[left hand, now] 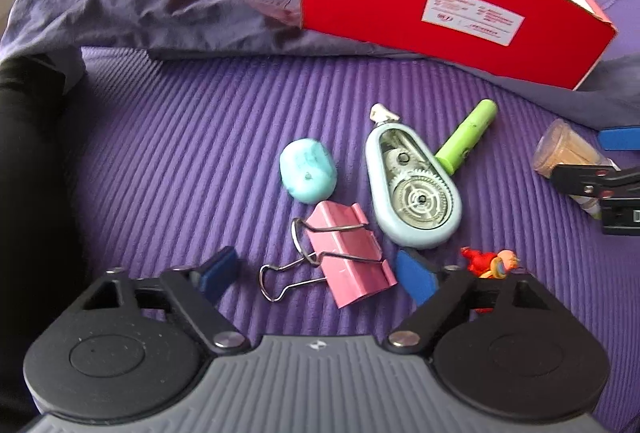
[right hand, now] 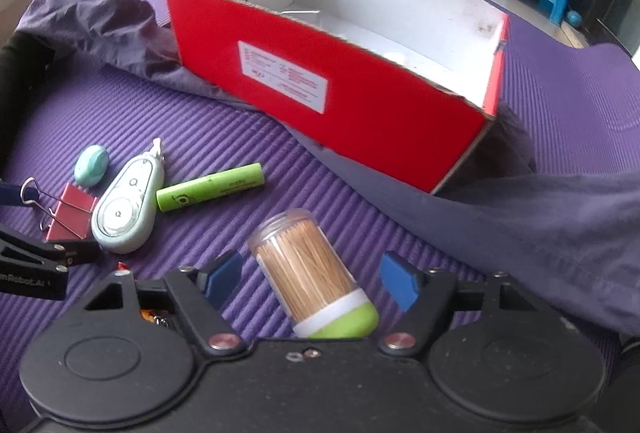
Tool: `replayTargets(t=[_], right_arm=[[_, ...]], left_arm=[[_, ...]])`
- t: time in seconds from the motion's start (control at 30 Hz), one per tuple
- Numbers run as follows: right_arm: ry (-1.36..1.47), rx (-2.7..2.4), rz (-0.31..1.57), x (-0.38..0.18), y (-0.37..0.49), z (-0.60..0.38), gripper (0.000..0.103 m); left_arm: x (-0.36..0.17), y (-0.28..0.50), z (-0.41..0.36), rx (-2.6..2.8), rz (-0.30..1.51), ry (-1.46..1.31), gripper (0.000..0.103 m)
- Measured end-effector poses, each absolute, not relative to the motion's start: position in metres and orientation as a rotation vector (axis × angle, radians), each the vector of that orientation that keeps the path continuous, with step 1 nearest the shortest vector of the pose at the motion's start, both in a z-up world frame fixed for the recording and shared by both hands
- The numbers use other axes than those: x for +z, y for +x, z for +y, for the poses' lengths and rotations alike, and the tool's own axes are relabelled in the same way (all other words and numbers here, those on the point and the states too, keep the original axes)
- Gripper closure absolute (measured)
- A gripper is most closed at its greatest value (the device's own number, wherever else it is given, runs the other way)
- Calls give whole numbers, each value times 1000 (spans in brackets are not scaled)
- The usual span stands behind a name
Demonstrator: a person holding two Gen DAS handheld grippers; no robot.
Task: Organize rigid objects
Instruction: 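Grasp the pink binder clip with the left tool while the right tool grasps the toothpick jar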
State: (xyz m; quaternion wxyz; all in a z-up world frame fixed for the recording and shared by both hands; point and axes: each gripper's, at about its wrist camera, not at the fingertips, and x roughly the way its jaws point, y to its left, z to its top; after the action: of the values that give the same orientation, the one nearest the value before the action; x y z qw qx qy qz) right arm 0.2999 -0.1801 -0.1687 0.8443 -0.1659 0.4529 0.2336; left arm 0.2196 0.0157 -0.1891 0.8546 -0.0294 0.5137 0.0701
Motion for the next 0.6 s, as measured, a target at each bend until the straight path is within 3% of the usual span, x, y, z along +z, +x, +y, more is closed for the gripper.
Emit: replayTargets(t=[0.13,0.17,0.27,0.6], right_arm=[[-361,502,972,-174,299,-175,37],[-378,498,962,-174,296,-173,38],[-429,482,934,-176,291,-170,47],[-376,460,935,-170,279,-174,50]], left_arm=[[-187,217,10,119,1058,-39,37],[-186,216,8,104,1051,-34,47],[-184,214,-1,72,1034,0,60],[-181,211,7,67,1046,-82,65]])
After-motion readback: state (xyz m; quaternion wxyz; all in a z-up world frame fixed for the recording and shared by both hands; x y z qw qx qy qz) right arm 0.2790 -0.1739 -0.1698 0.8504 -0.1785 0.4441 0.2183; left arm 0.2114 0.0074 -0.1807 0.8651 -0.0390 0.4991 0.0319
